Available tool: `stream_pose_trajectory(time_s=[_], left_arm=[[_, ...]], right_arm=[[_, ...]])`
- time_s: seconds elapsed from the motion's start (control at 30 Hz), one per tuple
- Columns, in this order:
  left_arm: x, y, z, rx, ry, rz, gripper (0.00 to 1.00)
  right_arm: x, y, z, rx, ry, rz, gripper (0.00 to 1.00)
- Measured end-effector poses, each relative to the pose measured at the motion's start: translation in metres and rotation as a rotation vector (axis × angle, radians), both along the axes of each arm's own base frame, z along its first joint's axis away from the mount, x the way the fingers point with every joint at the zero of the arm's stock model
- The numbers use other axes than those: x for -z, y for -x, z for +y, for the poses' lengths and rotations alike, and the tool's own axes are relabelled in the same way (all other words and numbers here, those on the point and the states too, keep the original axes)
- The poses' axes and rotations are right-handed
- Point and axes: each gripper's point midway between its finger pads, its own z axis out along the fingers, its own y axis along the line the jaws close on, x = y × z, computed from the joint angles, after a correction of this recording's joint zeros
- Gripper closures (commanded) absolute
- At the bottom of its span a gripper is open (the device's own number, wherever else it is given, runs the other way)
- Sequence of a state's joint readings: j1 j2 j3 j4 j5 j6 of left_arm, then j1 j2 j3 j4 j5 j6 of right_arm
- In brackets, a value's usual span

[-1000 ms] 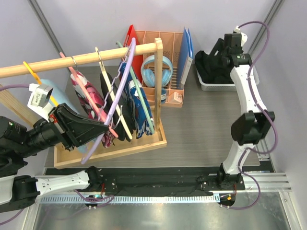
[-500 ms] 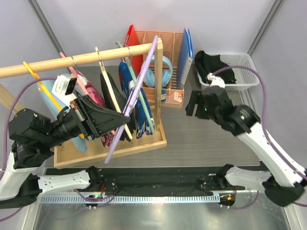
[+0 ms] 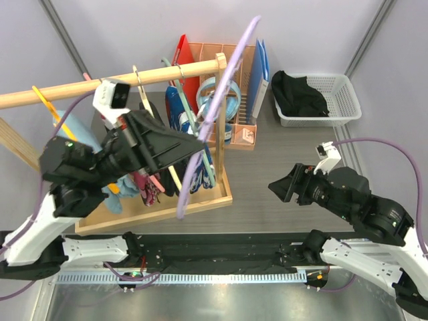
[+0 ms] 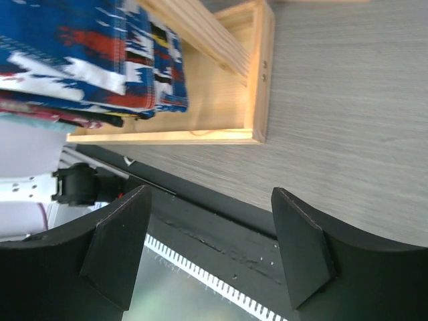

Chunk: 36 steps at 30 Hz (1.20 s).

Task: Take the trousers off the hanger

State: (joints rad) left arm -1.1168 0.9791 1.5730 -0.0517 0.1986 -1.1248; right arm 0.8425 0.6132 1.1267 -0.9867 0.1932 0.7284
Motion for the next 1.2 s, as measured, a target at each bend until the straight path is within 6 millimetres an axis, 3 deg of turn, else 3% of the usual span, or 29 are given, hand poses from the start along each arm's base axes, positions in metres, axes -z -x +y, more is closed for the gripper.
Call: stream_pose_trajectory(time_s=[0.2, 0.37, 0.5, 0.83, 1.03, 1.2], left_arm=[[0.001, -0.040, -0.059, -0.043, -0.003, 0.054, 1.00], [0.031, -0.091, -0.120, -0.172, -0.073, 0.129, 1.00], [0.059, -0.129, -0.153, -0.330, -0.126, 0.166, 1.00], [0.066, -0.189, -0.194, -0.625, -0.100, 0.211, 1.00], [0.068, -0.207, -0.203, -0.705, -0.088, 0.223, 1.00], [0.068, -0.214, -0.203, -0.747, -0.088, 0.212, 1.00]], right_arm=[[-0.024, 0.009, -0.005, -0.053, -0.035, -0.091, 0.20], [-0.056, 0.008, -0.008, -0.073, -0.051, -0.199, 0.20], [-0.080, 0.000, -0.012, -0.063, -0.048, -0.314, 0.24], [-0.126, -0.017, -0.013, -0.073, 0.006, -0.584, 0.27], [-0.132, -0.028, -0.021, -0.022, 0.065, -0.665, 0.30], [-0.140, -0.025, -0.031, 0.007, 0.050, -0.715, 0.30]])
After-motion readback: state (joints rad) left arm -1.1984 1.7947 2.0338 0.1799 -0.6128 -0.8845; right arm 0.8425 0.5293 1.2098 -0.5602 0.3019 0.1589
